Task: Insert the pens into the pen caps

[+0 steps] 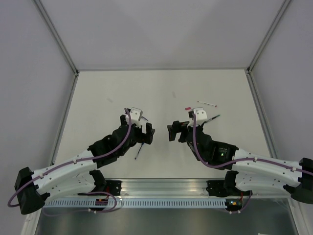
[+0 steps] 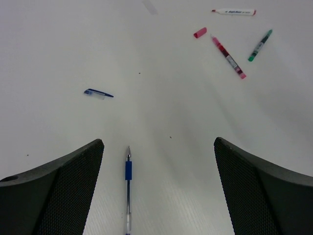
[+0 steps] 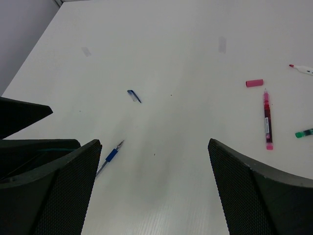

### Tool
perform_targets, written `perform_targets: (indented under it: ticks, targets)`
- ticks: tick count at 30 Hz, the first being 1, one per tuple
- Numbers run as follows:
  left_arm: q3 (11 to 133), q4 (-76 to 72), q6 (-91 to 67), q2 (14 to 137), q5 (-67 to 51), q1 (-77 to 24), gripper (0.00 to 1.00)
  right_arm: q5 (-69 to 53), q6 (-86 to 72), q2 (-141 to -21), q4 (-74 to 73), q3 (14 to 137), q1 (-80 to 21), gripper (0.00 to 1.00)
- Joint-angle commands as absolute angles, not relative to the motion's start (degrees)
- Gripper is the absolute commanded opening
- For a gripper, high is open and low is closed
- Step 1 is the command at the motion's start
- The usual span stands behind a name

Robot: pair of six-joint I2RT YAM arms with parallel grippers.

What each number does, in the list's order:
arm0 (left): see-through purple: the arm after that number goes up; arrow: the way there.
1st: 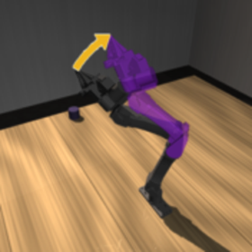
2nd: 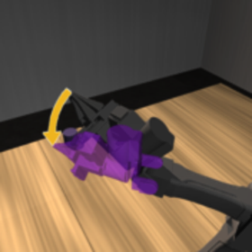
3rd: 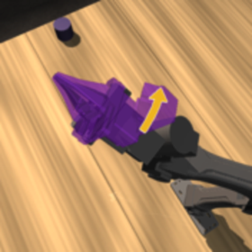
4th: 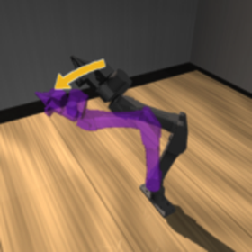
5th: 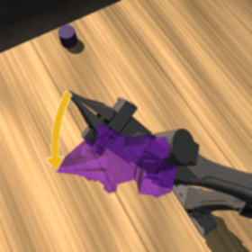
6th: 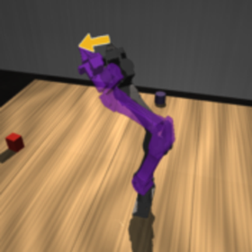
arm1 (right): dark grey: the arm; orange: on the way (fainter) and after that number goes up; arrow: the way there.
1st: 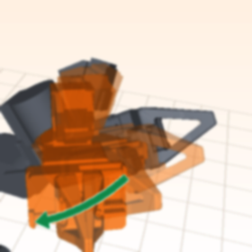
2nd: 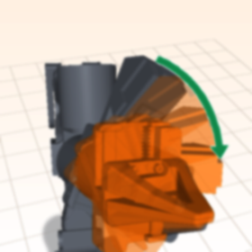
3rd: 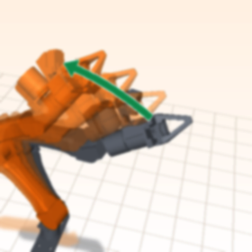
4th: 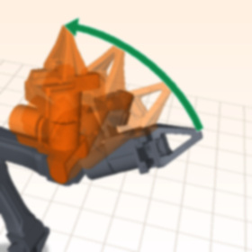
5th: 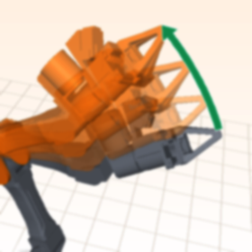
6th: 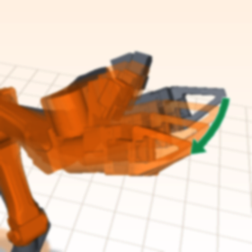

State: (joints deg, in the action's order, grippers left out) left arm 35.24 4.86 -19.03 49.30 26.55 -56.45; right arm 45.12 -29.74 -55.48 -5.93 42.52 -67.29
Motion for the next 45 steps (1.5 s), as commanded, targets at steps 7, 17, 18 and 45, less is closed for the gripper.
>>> perform_targets:
  ticks: [7, 17, 18, 45]
  targets:
    - [48.43, 28.91, -24.34, 62.66, 27.0, -53.71, 0.98, 47.73, -28.83, -54.58, -4.4, 41.49, -67.68, 0.98]
    - [43.33, 27.07, -24.52, 70.13, 6.16, -39.9, 0.73, 44.83, -29.88, -49.75, -2.9, 39.2, -67.59, 0.98]
    - [43.42, 27.07, -24.35, 71.18, 4.93, -39.82, 0.71, 44.91, -29.88, -49.57, -2.73, 39.03, -67.59, 0.98]
    - [46.67, 29.97, -26.01, 91.67, 6.77, -42.01, 0.45, 44.91, -29.62, -51.5, -2.99, 39.64, -67.67, 0.98]
